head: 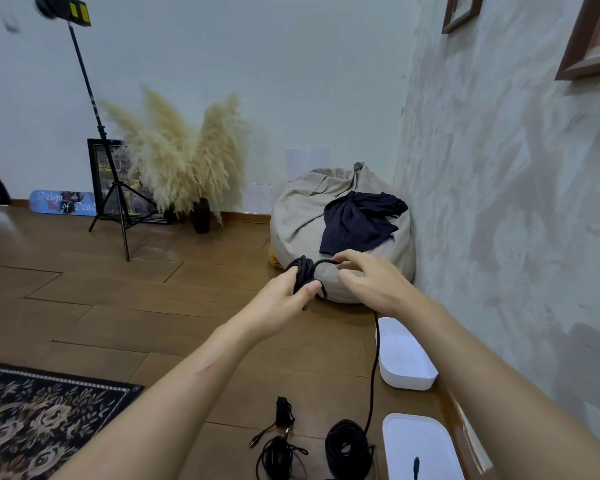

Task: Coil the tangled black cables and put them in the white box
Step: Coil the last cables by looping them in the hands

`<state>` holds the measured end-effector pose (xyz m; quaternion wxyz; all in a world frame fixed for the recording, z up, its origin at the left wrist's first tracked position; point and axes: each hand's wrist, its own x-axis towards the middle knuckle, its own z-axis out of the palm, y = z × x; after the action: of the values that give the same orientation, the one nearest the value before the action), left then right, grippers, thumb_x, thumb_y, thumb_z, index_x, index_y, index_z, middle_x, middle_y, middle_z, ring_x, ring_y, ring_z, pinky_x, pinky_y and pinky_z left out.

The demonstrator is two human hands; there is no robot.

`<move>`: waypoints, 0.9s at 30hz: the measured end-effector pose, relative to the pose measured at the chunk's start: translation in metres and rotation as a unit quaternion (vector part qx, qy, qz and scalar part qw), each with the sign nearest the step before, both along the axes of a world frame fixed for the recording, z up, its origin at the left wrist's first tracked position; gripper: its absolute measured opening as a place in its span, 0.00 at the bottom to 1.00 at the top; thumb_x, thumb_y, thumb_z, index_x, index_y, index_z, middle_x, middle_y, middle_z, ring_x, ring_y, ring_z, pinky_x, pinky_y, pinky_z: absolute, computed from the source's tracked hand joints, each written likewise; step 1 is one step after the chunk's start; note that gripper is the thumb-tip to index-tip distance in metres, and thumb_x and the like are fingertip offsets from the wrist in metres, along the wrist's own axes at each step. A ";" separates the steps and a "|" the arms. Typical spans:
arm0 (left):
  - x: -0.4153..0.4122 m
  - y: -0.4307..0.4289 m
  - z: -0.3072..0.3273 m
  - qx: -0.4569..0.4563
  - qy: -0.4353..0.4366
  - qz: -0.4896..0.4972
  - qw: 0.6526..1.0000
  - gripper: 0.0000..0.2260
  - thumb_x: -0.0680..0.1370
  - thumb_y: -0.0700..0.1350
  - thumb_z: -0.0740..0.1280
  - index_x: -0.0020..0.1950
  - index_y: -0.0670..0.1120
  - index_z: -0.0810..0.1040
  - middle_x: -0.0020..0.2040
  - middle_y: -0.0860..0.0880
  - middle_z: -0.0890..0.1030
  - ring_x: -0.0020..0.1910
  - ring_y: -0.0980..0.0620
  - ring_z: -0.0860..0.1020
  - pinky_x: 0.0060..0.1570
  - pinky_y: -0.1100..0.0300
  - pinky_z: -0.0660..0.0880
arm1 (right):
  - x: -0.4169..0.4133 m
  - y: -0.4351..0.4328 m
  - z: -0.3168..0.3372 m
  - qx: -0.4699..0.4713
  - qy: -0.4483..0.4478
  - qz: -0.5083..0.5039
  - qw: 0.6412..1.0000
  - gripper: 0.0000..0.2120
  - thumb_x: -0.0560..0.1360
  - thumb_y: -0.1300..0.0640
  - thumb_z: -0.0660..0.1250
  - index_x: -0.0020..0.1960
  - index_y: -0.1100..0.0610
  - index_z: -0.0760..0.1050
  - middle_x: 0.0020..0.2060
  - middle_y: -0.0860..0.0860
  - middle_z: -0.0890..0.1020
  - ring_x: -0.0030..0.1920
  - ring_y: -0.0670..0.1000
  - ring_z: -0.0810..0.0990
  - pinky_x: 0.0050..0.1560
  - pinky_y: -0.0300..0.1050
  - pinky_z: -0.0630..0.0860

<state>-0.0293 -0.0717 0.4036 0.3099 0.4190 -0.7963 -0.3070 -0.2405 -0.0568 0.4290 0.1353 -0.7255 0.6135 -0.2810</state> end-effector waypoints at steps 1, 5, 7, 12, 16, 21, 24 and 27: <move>0.000 -0.001 -0.001 0.003 -0.005 -0.005 1.000 0.10 0.85 0.54 0.60 0.50 0.50 0.73 0.43 0.53 0.79 0.38 0.62 0.76 0.41 0.63 0.70 | -0.003 0.001 0.001 0.028 -0.015 0.016 0.999 0.20 0.80 0.47 0.60 0.71 0.44 0.73 0.66 0.44 0.79 0.67 0.48 0.75 0.64 0.47 0.71; -0.001 -0.001 -0.004 0.010 -0.001 -0.028 1.000 0.09 0.85 0.53 0.61 0.51 0.50 0.74 0.42 0.52 0.79 0.40 0.58 0.77 0.44 0.59 0.73 | -0.003 0.003 -0.004 0.100 0.018 0.053 0.993 0.28 0.73 0.36 0.66 0.71 0.43 0.70 0.70 0.44 0.75 0.68 0.47 0.73 0.67 0.49 0.71; -0.003 -0.002 -0.006 0.017 0.002 -0.033 0.999 0.08 0.85 0.53 0.61 0.52 0.50 0.75 0.42 0.52 0.79 0.40 0.58 0.77 0.45 0.58 0.74 | -0.002 0.002 -0.010 0.103 0.016 0.062 0.993 0.35 0.70 0.31 0.68 0.73 0.43 0.68 0.71 0.44 0.74 0.70 0.47 0.72 0.68 0.50 0.71; -0.005 -0.006 -0.007 0.039 0.024 -0.012 0.999 0.17 0.82 0.61 0.60 0.58 0.49 0.78 0.49 0.48 0.83 0.47 0.51 0.81 0.54 0.49 0.78 | 0.003 -0.001 -0.017 0.104 -0.045 0.081 0.990 0.39 0.74 0.35 0.71 0.79 0.47 0.61 0.74 0.43 0.68 0.72 0.44 0.68 0.68 0.42 0.67; -0.004 -0.007 -0.007 0.065 0.037 -0.019 0.997 0.08 0.86 0.53 0.60 0.55 0.53 0.77 0.49 0.53 0.82 0.49 0.56 0.80 0.53 0.58 0.76 | 0.006 -0.008 -0.026 0.120 -0.123 0.079 0.982 0.43 0.70 0.37 0.76 0.79 0.47 0.62 0.76 0.45 0.68 0.70 0.44 0.73 0.68 0.47 0.75; -0.001 -0.006 -0.008 0.080 0.029 -0.032 0.996 0.14 0.84 0.57 0.60 0.66 0.54 0.77 0.58 0.53 0.83 0.58 0.55 0.81 0.60 0.57 0.77 | 0.017 -0.010 -0.024 0.180 -0.265 0.103 0.942 0.39 0.75 0.60 0.75 0.81 0.55 0.60 0.66 0.50 0.79 0.61 0.48 0.81 0.50 0.38 0.80; 0.000 -0.007 -0.008 0.073 0.013 -0.019 0.997 0.07 0.85 0.55 0.61 0.55 0.56 0.77 0.51 0.55 0.82 0.52 0.56 0.80 0.52 0.59 0.75 | 0.020 -0.011 -0.023 0.185 -0.254 0.085 0.946 0.42 0.76 0.60 0.73 0.83 0.58 0.53 0.56 0.49 0.85 0.57 0.49 0.84 0.50 0.39 0.79; -0.002 -0.011 -0.010 0.051 -0.016 0.011 0.999 0.11 0.85 0.56 0.61 0.51 0.50 0.75 0.48 0.50 0.81 0.47 0.51 0.79 0.48 0.52 0.75 | 0.020 -0.013 -0.025 0.196 -0.256 0.084 0.943 0.39 0.77 0.63 0.71 0.82 0.60 0.53 0.49 0.50 0.83 0.51 0.49 0.84 0.47 0.39 0.80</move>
<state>-0.0312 -0.0825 0.3941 0.2791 0.4473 -0.7799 -0.3372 -0.2202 -0.0698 0.4038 0.4505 -0.6371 0.5381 -0.3186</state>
